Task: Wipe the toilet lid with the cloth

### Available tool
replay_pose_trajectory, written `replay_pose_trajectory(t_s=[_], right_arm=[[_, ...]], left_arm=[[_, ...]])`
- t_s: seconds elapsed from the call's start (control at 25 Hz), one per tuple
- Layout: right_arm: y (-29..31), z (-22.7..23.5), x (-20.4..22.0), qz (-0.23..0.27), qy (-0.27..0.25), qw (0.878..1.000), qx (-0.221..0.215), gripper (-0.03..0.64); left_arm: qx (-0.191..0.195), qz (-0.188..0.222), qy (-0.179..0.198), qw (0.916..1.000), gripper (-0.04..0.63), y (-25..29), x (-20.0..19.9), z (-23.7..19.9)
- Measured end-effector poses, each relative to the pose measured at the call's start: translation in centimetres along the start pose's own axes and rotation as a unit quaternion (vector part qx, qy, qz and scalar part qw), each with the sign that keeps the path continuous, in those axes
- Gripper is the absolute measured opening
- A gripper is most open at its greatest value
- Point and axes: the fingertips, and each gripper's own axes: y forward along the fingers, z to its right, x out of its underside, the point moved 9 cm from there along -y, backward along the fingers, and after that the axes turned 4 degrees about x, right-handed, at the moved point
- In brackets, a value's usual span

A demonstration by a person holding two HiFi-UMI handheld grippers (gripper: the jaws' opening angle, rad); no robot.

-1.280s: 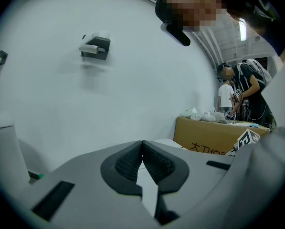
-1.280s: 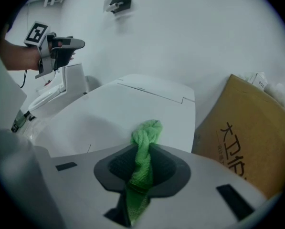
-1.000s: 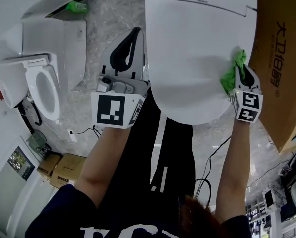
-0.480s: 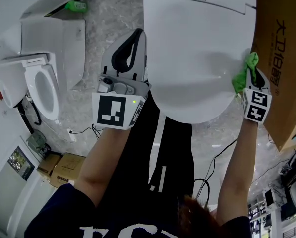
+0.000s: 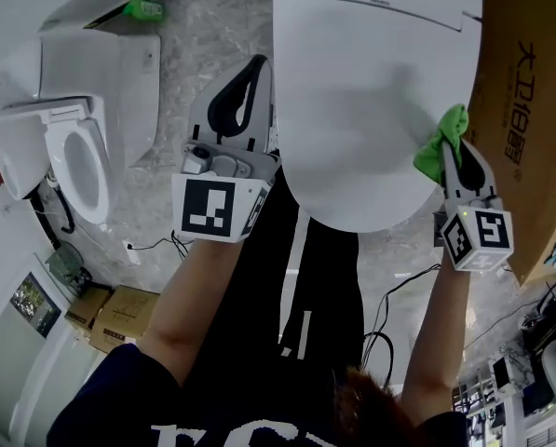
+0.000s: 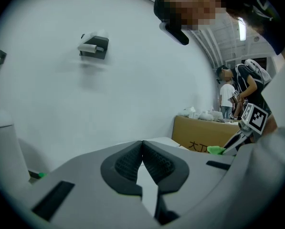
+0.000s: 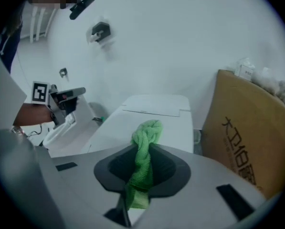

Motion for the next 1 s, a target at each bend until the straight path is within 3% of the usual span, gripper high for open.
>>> replay_pose_trajectory(t_s=[0.16,0.4,0.6,1.0], right_arm=[[2.8,-7.5,-0.6,-0.030,-0.007,0.995,-0.090,0.083],[9.0,-17.4,1.8,-0.097,0.006,0.981,-0.168,0.084],[12.0,-22.1,2.9,-0.113,-0.035,0.979,-0.166,0.084],[12.3,-22.4,3.0,-0.102,-0.056,0.979,-0.166,0.084]], left_arm=[[-0.014,0.006,-0.023,0.9996,0.020,-0.5,-0.1,-0.7],[-0.029,0.007,-0.031,0.9991,0.020,-1.5,0.4,-1.7],[-0.041,0.007,-0.039,0.9984,0.019,-2.4,1.1,-2.8],[-0.049,0.001,-0.046,0.9977,0.020,-2.6,1.9,-4.0]])
